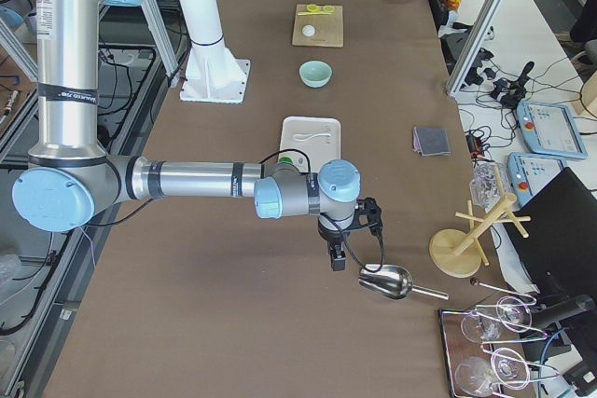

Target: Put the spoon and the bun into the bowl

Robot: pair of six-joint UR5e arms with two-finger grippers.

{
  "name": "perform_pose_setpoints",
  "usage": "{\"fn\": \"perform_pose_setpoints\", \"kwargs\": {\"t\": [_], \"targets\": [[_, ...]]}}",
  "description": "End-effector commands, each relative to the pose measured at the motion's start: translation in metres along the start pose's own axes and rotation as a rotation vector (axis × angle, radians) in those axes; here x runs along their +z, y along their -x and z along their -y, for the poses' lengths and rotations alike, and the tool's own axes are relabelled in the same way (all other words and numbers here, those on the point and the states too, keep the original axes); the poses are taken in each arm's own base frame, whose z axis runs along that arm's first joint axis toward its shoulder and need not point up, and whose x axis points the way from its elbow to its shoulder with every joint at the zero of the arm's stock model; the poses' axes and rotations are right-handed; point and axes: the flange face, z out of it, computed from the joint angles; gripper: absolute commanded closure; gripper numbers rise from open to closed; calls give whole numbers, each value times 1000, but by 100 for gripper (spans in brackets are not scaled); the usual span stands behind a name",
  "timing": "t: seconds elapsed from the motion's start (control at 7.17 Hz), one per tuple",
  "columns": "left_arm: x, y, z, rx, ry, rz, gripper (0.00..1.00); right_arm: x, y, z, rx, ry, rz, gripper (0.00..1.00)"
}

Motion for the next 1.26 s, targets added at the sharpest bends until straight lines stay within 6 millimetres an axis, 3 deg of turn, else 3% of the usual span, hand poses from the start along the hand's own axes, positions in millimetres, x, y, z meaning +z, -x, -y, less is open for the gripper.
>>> {"fn": "perform_pose_setpoints", "kwargs": {"t": [0.0, 1.12], "targets": [[-1, -1, -2, 3, -1, 0, 2, 1, -1, -2, 2, 2, 0, 0], [-7, 3, -4, 13, -23, 104, 2, -1, 0, 3, -56, -40, -93, 0]]}}
